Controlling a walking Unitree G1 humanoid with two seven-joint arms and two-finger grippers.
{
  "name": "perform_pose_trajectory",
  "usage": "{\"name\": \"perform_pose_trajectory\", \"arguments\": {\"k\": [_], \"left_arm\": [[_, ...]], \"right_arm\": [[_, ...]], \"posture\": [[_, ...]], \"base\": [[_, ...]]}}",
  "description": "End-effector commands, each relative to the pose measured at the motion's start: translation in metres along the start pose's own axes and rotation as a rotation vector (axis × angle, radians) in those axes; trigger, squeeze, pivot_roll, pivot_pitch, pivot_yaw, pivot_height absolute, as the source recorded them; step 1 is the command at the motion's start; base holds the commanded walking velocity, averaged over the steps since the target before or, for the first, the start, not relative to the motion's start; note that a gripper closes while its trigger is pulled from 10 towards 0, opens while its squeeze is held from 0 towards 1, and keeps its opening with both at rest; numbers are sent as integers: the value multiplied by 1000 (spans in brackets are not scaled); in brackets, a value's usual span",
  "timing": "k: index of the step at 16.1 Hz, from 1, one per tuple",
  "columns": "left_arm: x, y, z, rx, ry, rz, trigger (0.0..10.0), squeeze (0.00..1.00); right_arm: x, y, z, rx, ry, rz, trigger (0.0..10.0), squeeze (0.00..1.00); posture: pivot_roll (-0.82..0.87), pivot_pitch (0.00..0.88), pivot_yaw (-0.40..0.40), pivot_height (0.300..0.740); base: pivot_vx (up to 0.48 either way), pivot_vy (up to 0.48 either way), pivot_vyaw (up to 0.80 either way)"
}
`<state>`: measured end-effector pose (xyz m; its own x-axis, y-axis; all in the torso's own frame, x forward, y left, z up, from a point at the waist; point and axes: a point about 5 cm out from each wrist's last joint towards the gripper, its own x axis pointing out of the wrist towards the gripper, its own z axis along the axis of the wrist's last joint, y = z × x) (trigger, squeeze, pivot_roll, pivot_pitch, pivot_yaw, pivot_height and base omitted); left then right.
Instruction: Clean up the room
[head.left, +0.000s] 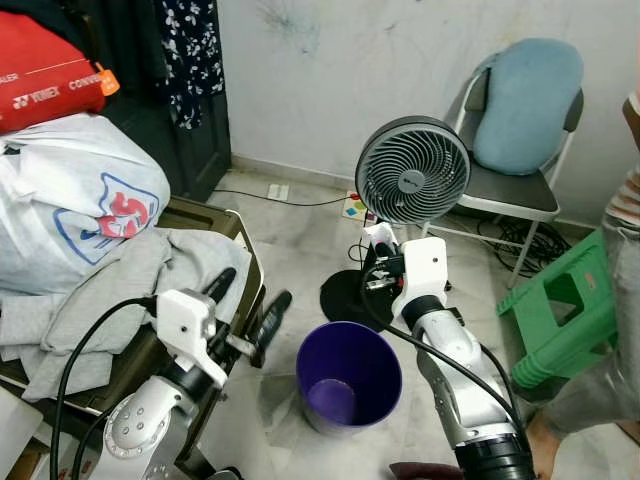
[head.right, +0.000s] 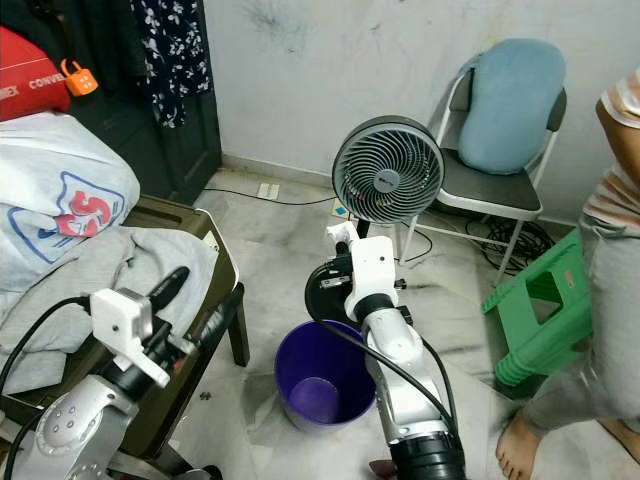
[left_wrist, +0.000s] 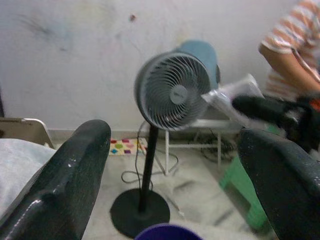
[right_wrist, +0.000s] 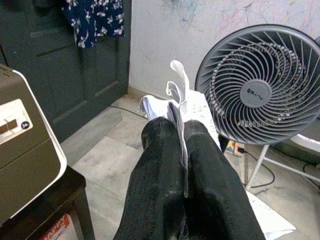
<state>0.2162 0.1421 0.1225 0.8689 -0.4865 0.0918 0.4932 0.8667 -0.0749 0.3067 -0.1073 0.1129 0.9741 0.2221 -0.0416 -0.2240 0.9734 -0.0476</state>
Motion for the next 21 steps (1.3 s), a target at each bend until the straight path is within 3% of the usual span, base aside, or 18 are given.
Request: {"name": "perform_pose_trajectory", "arguments": {"k": [1, 4, 7, 13, 17, 19, 21], "left_arm": [[-2, -2, 1, 29, 0, -27, 10000, 0], [-6, 1, 5, 33, 9, -20, 10000, 0], [-13, -3, 7, 57, 30, -61, 10000, 0], [-25, 1, 15, 113, 87, -44, 10000, 0], [-20, 5, 20, 129, 97, -55, 10000, 0], [-18, -2, 25, 131, 94, -75, 10000, 0], [-24, -6, 25, 129, 108, -81, 10000, 0]], "right_arm": [[3, 2, -2, -1, 19, -4, 10000, 0], [6, -6, -25, -15, 180, -142, 10000, 0], [9, -10, -37, -35, 273, -248, 10000, 0], [18, -14, -39, -40, 284, -330, 10000, 0], [22, -2, -34, -12, 253, -311, 10000, 0], [28, 10, -33, -22, 241, -289, 10000, 0], [27, 12, -36, -21, 243, -292, 10000, 0]], "posture": [[-5, 63, -101, 740], [8, 89, -89, 740], [32, 118, -65, 740], [74, 184, -3, 740], [76, 197, 20, 740], [84, 228, 25, 740], [100, 252, 31, 740]], "base": [[0, 0, 0], [0, 0, 0], [0, 0, 0], [0, 0, 0], [0, 0, 0], [0, 0, 0], [0, 0, 0]]}}
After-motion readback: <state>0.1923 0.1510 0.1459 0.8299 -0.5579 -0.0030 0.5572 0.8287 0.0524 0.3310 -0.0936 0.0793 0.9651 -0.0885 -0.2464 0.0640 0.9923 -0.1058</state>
